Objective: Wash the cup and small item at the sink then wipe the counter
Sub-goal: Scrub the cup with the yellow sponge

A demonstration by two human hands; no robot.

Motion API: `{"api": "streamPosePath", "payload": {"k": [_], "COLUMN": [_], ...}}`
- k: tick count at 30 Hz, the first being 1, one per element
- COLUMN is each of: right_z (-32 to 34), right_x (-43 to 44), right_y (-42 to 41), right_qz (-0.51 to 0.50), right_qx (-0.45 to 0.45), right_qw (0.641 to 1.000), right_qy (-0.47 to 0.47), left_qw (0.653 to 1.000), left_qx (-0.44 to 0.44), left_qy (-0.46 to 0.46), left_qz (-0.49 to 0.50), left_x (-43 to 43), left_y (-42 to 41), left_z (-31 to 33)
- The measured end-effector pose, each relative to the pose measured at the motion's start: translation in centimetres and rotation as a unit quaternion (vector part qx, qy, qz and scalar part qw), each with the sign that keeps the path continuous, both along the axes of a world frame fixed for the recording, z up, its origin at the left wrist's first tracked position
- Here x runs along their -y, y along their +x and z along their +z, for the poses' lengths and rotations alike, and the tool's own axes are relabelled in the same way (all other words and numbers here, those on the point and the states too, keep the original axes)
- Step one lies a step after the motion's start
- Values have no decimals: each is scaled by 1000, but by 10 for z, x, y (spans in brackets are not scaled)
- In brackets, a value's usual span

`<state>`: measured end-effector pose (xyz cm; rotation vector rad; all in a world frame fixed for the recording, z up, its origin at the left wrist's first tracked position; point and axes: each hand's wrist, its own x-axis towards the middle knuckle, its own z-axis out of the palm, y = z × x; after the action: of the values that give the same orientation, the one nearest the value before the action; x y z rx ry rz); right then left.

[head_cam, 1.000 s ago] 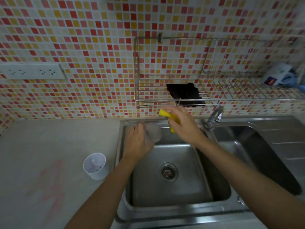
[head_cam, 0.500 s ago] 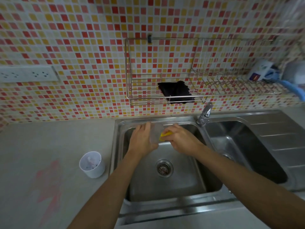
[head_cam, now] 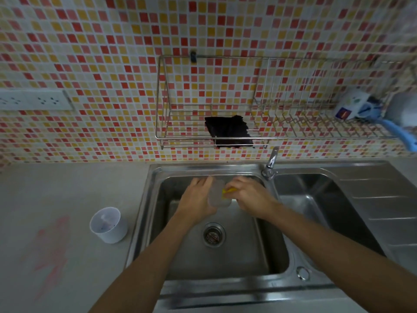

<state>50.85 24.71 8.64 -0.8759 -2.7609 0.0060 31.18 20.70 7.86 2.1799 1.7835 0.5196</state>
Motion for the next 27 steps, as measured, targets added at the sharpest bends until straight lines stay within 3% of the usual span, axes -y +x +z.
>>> {"api": "streamPosePath", "payload": {"k": [3, 6, 8, 14, 21, 24, 27], "right_z": [-5, -22, -30, -28, -10, -6, -9], "right_x": [-10, 3, 10, 1, 0, 1, -2], "right_y": [1, 0, 2, -3, -12, -13, -15], "right_qz": [15, -12, -17, 8, -5, -38, -39], "right_qx": [9, -79, -87, -74, -110, -131, -116], "right_qw": [999, 994, 991, 997, 994, 984, 981], "right_qy": [34, -70, -97, -3, -23, -110, -150], "left_qw": [999, 998, 997, 993, 984, 991, 998], "left_qx": [32, 42, 49, 91, 155, 120, 28], "left_qy": [-19, -40, -54, -73, 7, 24, 51], "left_qz": [16, 35, 40, 30, 86, 55, 34], "left_x": [-1, -2, -1, -4, -6, -11, -15], "left_y": [1, -7, -10, -9, -2, -9, -17], "left_z": [-1, 2, 2, -1, -4, -3, -4]}}
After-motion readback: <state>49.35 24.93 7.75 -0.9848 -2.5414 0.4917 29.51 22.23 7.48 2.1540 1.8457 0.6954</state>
